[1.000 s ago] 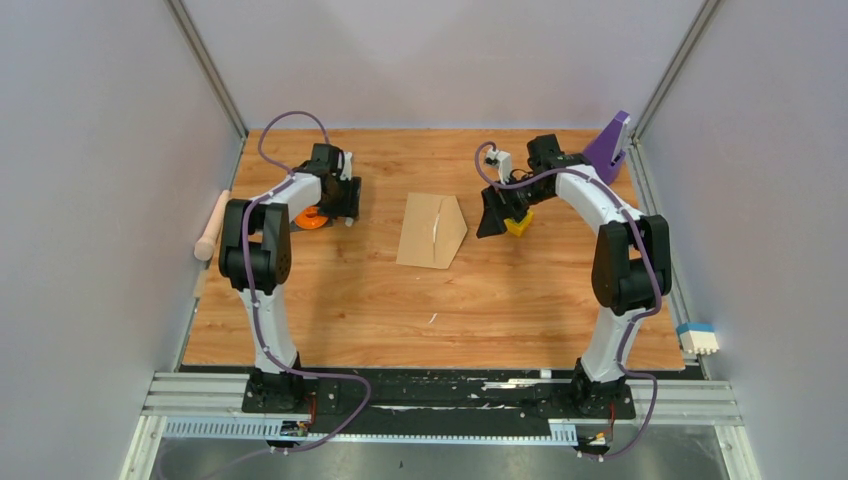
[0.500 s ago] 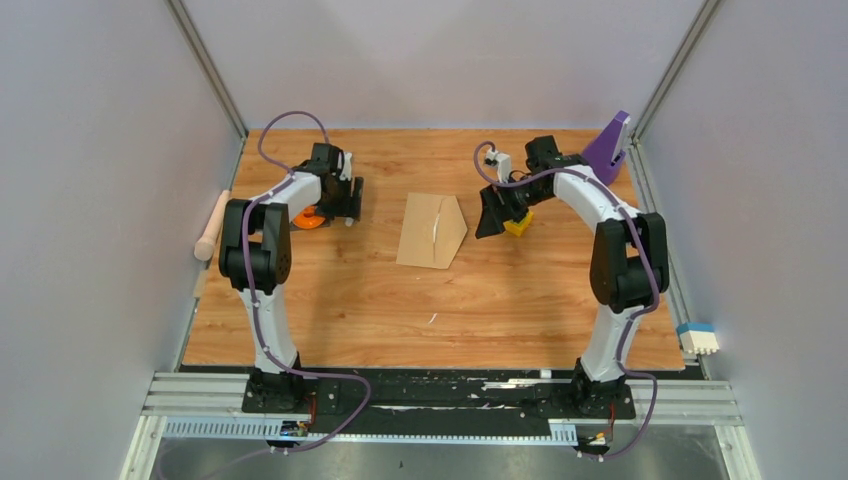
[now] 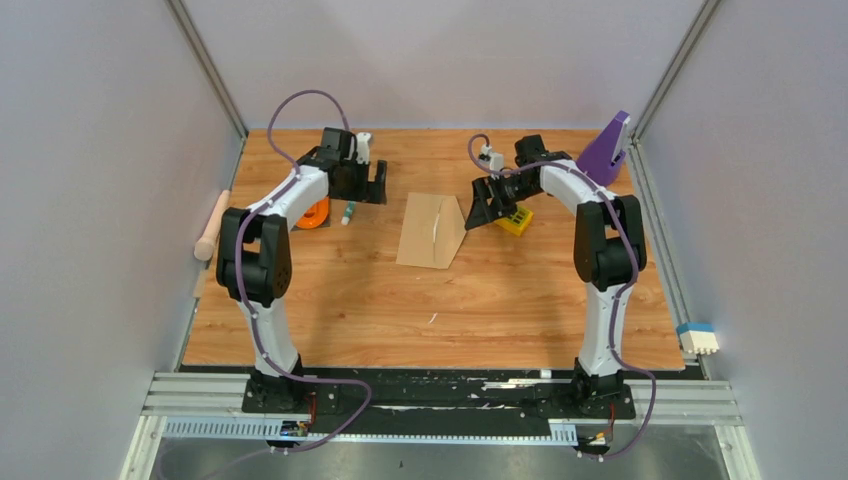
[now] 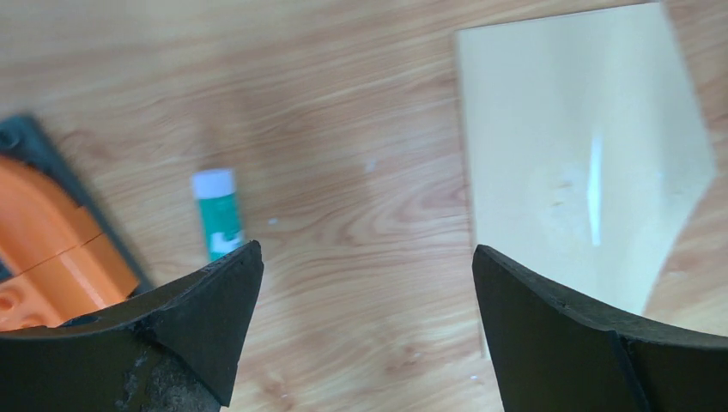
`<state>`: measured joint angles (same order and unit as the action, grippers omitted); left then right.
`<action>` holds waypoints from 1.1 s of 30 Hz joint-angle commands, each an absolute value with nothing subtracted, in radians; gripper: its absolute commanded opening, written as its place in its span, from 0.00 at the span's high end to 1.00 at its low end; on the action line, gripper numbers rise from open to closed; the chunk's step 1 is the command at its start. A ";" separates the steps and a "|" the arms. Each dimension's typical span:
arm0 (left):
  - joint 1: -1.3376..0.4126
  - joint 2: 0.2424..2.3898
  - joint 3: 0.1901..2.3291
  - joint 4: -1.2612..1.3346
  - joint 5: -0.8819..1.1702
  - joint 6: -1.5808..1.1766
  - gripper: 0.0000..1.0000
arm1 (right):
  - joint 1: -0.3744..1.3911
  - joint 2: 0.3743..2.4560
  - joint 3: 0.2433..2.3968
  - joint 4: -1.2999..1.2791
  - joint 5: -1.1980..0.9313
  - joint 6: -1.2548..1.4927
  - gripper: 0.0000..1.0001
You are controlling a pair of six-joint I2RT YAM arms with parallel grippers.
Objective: Place the letter into the envelope and seal it
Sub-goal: Place the solid glue at the center of the board, then seal the envelope flap on the envelope.
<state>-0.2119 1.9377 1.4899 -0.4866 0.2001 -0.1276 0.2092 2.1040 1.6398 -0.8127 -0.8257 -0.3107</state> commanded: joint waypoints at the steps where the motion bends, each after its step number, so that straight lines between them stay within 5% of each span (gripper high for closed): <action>1: -0.294 1.913 1.525 -0.477 0.223 -0.136 0.00 | 0.226 2.156 1.710 -0.791 -0.888 -0.272 0.00; 12: -0.330 2.076 1.573 -0.513 0.197 -0.173 0.00 | 0.277 2.219 1.744 -0.795 -0.889 -0.264 0.01; 26: -0.358 2.125 1.568 -0.509 0.179 -0.169 0.00 | 0.278 2.279 1.802 -0.819 -0.982 -0.259 0.29; 33: -0.360 2.140 1.563 -0.514 0.176 -0.166 0.00 | 0.291 2.246 1.837 -0.845 -1.111 -0.302 0.30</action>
